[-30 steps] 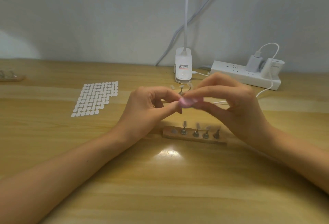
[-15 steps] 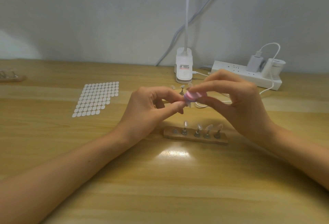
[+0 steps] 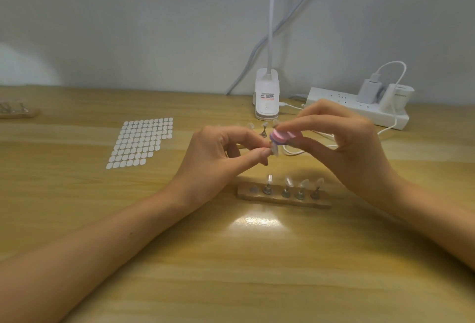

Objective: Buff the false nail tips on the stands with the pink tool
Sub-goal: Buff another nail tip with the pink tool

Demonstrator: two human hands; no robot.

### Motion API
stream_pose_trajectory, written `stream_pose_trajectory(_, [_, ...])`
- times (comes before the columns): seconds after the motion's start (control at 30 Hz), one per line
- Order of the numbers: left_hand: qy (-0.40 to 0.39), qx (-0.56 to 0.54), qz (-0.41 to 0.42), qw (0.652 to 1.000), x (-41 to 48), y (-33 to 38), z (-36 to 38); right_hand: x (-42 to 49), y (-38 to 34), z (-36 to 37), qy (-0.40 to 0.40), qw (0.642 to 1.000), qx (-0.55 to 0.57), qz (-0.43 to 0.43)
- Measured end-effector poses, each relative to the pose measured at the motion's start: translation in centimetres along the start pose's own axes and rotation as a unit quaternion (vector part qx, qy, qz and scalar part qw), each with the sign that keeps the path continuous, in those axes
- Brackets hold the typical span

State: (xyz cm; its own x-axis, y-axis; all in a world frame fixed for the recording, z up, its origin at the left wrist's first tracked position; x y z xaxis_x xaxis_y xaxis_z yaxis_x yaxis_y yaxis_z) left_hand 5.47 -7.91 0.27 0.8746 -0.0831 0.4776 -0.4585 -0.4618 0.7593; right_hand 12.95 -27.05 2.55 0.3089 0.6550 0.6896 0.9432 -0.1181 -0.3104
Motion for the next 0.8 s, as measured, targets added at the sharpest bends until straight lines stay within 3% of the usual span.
stream_pose_trajectory(0.1, [-0.006,0.018,0.011,1.0,0.0,0.1,0.1,0.0,-0.5,0.6,-0.019,0.999,0.002,-0.042])
stream_pose_trajectory(0.23, [0.003,0.005,-0.003,1.0,0.0,0.1,0.0,0.1,0.1,0.1,-0.006,1.0,-0.006,0.003])
stream_pose_trajectory(0.37, [-0.007,0.02,0.006,1.0,0.0,0.1,0.1,0.0,-0.7,0.6,-0.023,0.999,0.002,-0.044])
stream_pose_trajectory(0.5, [0.004,-0.006,-0.013,1.0,0.0,-0.1,-0.1,0.0,0.2,0.1,-0.004,1.0,-0.01,0.011])
stream_pose_trajectory(0.8, [-0.002,-0.024,-0.012,1.0,-0.1,-0.1,0.0,-0.1,0.1,-0.1,0.035,0.998,0.038,0.034])
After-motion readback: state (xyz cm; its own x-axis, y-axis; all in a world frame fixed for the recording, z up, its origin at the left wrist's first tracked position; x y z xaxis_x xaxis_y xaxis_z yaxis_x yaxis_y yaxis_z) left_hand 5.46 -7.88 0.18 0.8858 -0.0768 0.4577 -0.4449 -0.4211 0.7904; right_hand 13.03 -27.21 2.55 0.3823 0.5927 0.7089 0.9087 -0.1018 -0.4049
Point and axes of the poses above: each hand's wrist, its own x-axis towards the middle knuckle, its own z-axis out of the palm, y = z × x, the point moved 2 cm from there along x, towards the middle knuckle, and after that the axes turned 5 degrees about -y, right-handed, at the moved point
